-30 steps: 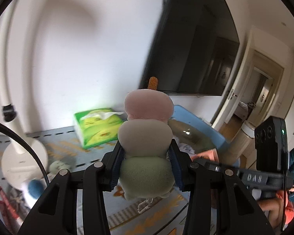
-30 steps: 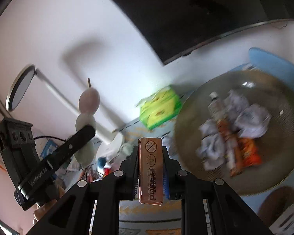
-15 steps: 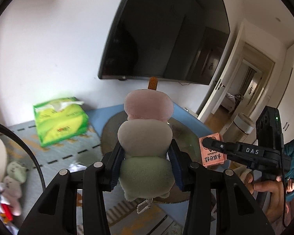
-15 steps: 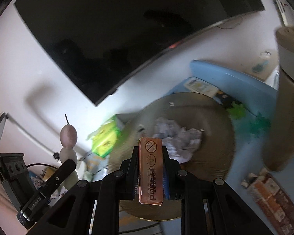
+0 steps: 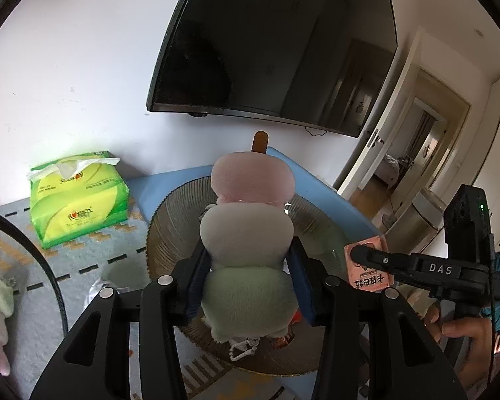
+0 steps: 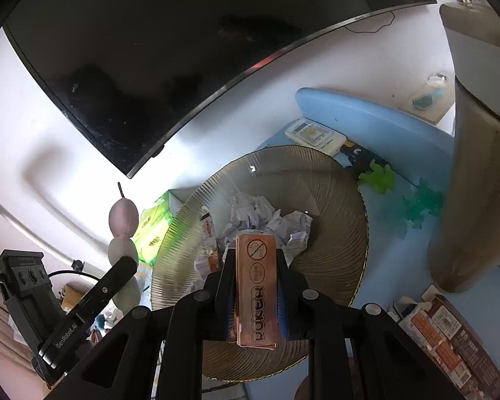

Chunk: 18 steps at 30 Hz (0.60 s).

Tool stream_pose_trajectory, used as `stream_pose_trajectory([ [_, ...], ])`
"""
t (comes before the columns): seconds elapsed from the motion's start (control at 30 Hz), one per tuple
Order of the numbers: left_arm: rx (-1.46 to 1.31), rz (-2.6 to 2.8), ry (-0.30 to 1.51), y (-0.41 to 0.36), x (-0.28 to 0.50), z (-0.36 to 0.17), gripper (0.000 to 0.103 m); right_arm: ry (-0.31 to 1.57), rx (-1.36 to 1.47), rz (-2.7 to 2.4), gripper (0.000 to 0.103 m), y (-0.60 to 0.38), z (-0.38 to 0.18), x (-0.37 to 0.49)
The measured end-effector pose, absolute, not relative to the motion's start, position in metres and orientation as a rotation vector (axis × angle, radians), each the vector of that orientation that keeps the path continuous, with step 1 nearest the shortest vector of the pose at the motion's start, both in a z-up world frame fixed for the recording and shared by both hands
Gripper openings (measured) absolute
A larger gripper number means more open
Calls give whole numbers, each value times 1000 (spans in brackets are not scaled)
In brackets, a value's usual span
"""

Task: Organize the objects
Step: 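Open both grippers to drop the plush and pink box into the bowl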

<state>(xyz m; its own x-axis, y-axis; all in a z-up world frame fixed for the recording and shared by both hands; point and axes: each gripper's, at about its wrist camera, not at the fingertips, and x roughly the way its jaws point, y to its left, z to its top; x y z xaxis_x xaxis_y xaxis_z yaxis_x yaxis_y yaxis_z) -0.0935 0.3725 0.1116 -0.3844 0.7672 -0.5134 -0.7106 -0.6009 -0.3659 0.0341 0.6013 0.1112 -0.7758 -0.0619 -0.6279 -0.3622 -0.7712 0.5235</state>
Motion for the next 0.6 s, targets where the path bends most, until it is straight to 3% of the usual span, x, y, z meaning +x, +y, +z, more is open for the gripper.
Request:
stream_pose_trajectory([
  [0.1,-833,2050,-122,375,-96,108,45,1003,-967,2609,20,605,107,34],
  [0.17,-852,2051,-132,376,-97,108,53,1039,-950,2588,38,607,106,35],
  [0.2,-873,2055,-121,377,-99,109,84,1070,-933,2579,74,610,106,36],
  [0.23,-904,2068,-88,380,-99,110,103,1081,-924,2578,103,610,107,36],
  [0.37,-859,2112,8,381,-90,118,103,1147,-878,2570,103,609,114,38],
  [0.6,-821,2125,-21,357,-82,140,103,1120,-896,2587,103,587,130,43],
])
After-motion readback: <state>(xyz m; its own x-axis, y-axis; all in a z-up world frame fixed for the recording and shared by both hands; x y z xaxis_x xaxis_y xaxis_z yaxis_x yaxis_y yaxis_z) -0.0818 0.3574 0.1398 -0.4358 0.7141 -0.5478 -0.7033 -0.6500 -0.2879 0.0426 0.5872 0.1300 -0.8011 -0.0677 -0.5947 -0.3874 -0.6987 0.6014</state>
